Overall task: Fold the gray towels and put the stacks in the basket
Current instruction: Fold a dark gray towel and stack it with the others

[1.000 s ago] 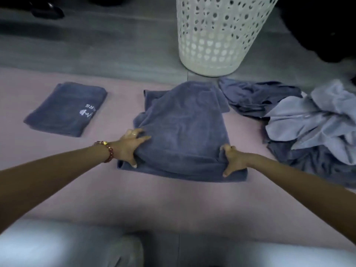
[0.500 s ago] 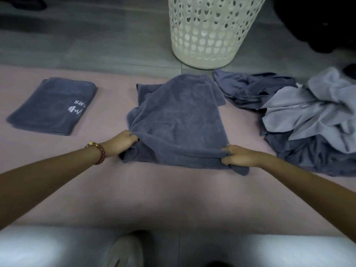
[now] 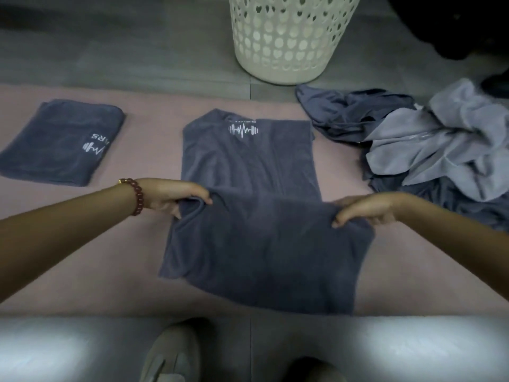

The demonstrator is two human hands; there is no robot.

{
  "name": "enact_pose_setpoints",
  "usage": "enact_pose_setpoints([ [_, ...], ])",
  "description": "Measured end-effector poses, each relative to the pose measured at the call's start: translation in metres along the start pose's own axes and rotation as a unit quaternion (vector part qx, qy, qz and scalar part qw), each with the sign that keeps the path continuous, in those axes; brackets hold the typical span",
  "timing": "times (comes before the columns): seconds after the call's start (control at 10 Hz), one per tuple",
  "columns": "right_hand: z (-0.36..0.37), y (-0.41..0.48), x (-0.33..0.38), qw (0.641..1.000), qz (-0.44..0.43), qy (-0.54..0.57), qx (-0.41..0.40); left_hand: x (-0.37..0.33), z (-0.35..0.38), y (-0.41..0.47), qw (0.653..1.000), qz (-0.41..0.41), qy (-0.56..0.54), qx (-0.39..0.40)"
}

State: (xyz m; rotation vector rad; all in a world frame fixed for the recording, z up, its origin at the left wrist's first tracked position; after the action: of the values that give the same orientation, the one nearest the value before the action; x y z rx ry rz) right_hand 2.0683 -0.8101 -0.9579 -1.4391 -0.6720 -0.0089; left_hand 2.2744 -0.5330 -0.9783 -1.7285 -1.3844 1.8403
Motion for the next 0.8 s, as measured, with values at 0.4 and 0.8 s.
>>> enact_pose_setpoints([
  [0.4, -0.186, 0.012, 0.135, 0.845, -0.212, 0.122, -0.475, -0.118, -0.145, 0.059, 0.901, 0.248, 0.130, -0.331],
  [0.8, -0.096, 0.094, 0.010, 0.843, -0.117, 0.039, -0.524, 0.041, -0.057, 0.066, 0.915, 0.084, 0.102, -0.382],
])
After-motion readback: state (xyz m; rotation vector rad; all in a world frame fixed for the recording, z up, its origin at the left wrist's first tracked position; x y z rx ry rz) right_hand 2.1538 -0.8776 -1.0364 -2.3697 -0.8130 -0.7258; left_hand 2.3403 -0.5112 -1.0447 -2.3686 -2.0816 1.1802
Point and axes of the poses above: each hand's wrist, its own y-axis towards the middle knuckle, its own z-axis out of the palm, x = y × z, the point moved 7 cm from there along y, towards the middle knuckle, and after that the axes turned 3 degrees about x, right-handed, at the moved point
